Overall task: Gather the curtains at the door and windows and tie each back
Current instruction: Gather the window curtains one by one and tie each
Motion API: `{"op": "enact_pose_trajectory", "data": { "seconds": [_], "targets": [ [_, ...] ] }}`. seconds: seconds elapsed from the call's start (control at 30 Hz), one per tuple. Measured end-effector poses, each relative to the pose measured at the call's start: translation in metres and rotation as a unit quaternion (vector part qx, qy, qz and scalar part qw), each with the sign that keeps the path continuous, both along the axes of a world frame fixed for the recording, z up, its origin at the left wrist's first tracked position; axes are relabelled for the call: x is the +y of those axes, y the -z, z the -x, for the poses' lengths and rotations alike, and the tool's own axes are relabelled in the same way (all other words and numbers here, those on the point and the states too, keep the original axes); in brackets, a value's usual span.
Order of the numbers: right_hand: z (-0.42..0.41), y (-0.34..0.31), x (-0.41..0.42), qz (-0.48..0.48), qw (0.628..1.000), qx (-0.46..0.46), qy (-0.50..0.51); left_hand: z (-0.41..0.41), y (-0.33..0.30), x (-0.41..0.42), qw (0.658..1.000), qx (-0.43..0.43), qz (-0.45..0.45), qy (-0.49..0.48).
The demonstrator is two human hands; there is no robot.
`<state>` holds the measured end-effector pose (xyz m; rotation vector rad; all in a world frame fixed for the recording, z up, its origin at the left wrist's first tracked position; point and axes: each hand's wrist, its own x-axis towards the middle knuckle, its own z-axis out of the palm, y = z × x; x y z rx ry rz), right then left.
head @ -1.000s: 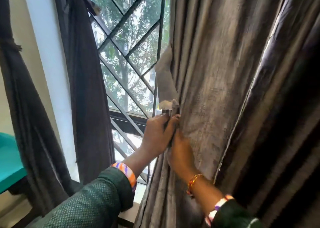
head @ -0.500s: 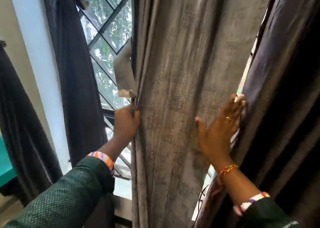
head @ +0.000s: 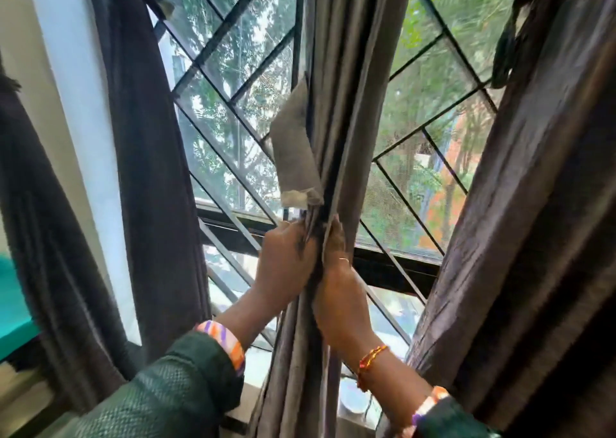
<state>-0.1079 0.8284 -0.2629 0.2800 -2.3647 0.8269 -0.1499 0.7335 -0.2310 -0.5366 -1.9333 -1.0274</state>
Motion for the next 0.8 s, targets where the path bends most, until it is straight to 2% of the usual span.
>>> {"op": "enact_pose_trajectory", "data": {
  "seconds": [0.2, 0.3, 0.4, 0.47, 0.57, 0.63, 0.67, 0.73, 0.8],
  "targets": [
    [0.017, 0.018, -0.003, 0.029, 0.995, -0.067, -0.066, -0.011, -0.001, 0.003, 0.997, 0.001, -0.003, 0.083],
    [0.014, 0.016, -0.001, 0.010, 0.993, -0.086, -0.083, -0.010, -0.001, 0.002, 0.999, 0.003, 0.004, 0.051],
    [0.010, 0.012, 0.006, 0.005, 0.978, -0.116, -0.174, -0.014, 0.000, 0.004, 0.999, -0.004, -0.045, 0.011],
    [0.009, 0.004, 0.018, 0.042, 0.957, -0.139, -0.253, -0.015, -0.001, 0.003, 0.993, -0.036, -0.116, 0.014],
    [0.012, -0.023, 0.028, 0.206, 0.945, -0.134, -0.215, -0.012, -0.001, 0.002, 0.982, -0.069, -0.177, 0.012],
    [0.012, -0.051, 0.026, 0.280, 0.932, -0.085, -0.214, -0.012, -0.001, 0.004, 0.992, -0.039, -0.116, 0.019],
    [0.015, -0.066, 0.024, 0.273, 0.938, -0.061, -0.207, -0.013, 0.000, 0.008, 0.997, -0.014, -0.067, 0.028],
    [0.018, -0.091, 0.020, 0.184, 0.974, -0.011, -0.132, -0.016, 0.002, 0.017, 0.997, 0.043, 0.040, 0.052],
    [0.018, -0.101, 0.022, 0.118, 0.992, 0.023, -0.041, -0.014, 0.001, 0.019, 0.987, 0.059, 0.130, 0.075]
  ]
}}
